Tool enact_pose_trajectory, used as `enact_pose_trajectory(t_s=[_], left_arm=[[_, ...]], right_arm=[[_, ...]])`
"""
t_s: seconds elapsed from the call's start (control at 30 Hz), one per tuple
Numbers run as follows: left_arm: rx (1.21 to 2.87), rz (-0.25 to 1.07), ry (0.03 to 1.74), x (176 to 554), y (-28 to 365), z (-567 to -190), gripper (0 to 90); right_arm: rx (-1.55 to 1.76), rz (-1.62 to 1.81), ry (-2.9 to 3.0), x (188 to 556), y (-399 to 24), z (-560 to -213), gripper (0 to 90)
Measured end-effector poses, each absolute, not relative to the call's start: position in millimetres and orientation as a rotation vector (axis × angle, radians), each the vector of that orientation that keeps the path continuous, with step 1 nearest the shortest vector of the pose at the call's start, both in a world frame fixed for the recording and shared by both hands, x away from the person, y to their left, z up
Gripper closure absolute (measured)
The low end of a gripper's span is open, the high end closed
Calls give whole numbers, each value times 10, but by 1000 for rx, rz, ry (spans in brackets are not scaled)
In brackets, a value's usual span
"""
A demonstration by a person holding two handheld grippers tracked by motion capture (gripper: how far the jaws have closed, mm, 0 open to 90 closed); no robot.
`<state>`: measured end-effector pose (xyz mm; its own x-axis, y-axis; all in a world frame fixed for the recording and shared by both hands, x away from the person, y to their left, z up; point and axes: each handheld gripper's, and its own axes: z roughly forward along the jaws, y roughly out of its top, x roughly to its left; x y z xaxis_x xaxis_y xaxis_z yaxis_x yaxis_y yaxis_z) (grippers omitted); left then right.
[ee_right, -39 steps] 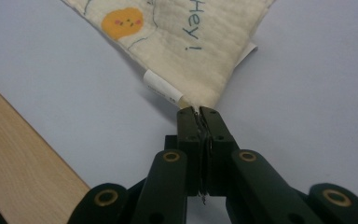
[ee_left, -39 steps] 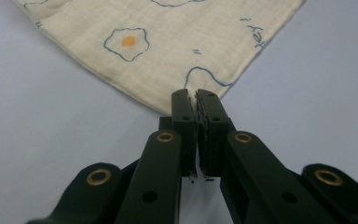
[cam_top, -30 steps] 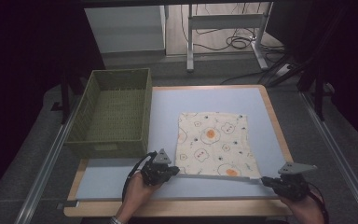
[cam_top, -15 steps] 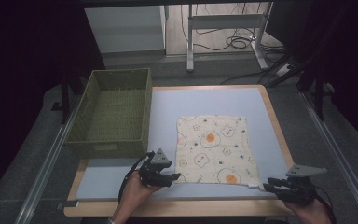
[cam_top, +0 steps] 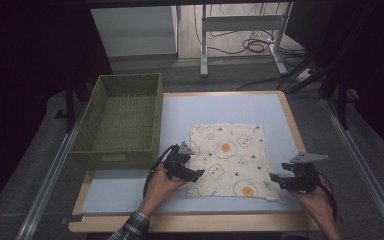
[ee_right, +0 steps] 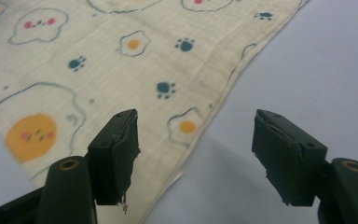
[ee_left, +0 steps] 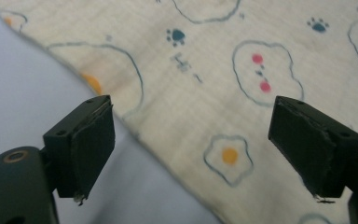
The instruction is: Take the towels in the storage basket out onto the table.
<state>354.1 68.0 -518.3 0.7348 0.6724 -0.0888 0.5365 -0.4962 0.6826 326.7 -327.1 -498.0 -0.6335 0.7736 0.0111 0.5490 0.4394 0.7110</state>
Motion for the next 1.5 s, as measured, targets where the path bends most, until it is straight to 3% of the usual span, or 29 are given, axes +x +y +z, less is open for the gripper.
enact_pose_trajectory(t_s=[0.17,0.33,0.77,1.07,1.5], left_arm=[[2235,281,909,3743,577,-5146,85],[2229,313,933,3947,513,-5112,79],[2180,466,1080,4474,571,-5129,301],[2137,505,1152,4789,613,-5172,445],[2075,532,1238,4970,738,-5209,538]], right_arm=[[1185,979,2376,3506,-3262,-5009,278],[1187,962,2368,3718,-3214,-4994,314],[1181,1000,2355,4262,-3126,-4987,432],[1256,968,2310,4689,-3131,-4994,614],[1287,963,2242,5067,-3056,-5087,652]])
